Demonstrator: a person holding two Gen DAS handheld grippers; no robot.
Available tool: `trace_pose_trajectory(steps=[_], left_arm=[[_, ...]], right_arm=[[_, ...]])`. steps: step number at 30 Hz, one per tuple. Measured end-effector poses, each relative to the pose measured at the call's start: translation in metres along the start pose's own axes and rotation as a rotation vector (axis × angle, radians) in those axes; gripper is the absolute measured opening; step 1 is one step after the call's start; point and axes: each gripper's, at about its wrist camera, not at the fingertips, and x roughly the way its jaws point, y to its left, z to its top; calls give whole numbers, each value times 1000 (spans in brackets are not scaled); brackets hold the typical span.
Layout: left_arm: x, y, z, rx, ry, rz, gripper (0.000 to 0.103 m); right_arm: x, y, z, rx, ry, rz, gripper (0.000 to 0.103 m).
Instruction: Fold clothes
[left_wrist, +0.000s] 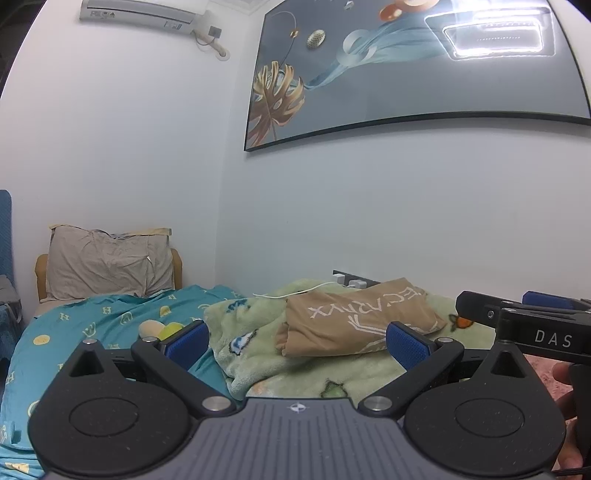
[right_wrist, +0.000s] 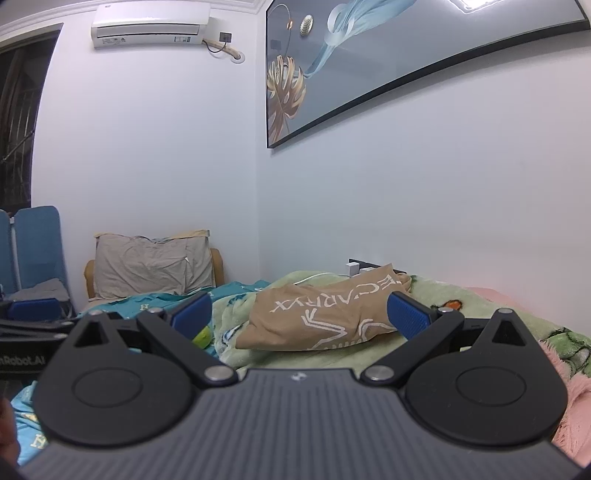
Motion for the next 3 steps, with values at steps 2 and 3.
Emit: trace_pose_trajectory(steps=[2, 3], left_arm=[[-1, 0, 0, -1, 0, -1, 103], [-2, 0, 1, 1, 0, -3, 103]], right_arm=[[0, 0, 0, 0, 2, 1, 103], [0, 0, -1, 0, 3, 1, 103]])
